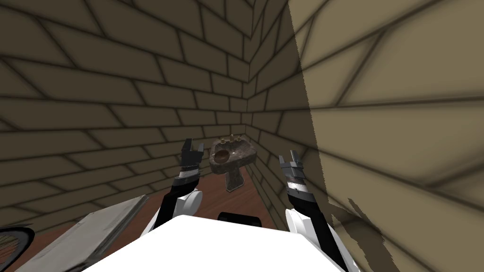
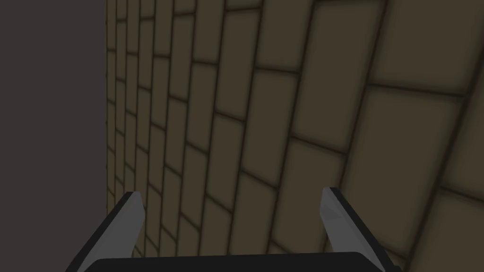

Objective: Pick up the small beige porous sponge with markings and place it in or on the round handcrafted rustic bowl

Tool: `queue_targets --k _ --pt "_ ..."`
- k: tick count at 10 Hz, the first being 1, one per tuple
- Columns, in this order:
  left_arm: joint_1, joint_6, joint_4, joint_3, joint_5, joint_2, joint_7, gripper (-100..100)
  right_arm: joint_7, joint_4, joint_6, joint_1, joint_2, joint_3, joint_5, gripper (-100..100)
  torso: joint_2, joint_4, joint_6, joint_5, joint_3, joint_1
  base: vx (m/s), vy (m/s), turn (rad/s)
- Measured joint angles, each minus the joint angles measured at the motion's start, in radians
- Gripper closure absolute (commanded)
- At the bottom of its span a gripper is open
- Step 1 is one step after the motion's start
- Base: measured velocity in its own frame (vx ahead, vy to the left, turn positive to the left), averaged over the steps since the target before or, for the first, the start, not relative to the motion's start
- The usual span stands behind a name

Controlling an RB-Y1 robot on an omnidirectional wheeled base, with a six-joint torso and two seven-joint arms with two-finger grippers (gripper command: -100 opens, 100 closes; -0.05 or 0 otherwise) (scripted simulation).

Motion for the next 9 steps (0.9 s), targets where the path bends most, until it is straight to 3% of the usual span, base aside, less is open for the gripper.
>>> queue_targets --k 4,9 --pt "-0.024 0.083 0.017 0.000 0.022 0.101 0.043 -100 0.000 0.000 0.000 0.000 0.000 0.000 0.000 0 -0.002 0.000 0.000 0.002 -0.001 0.009 0.024 0.114 -0.079" --pt "-0.047 0.197 0.033 0.001 0.051 0.162 0.102 -100 0.000 0.000 0.000 0.000 0.000 0.000 0.000 0 -0.002 0.000 0.000 0.002 -0.001 0.007 0.017 0.112 -0.075"
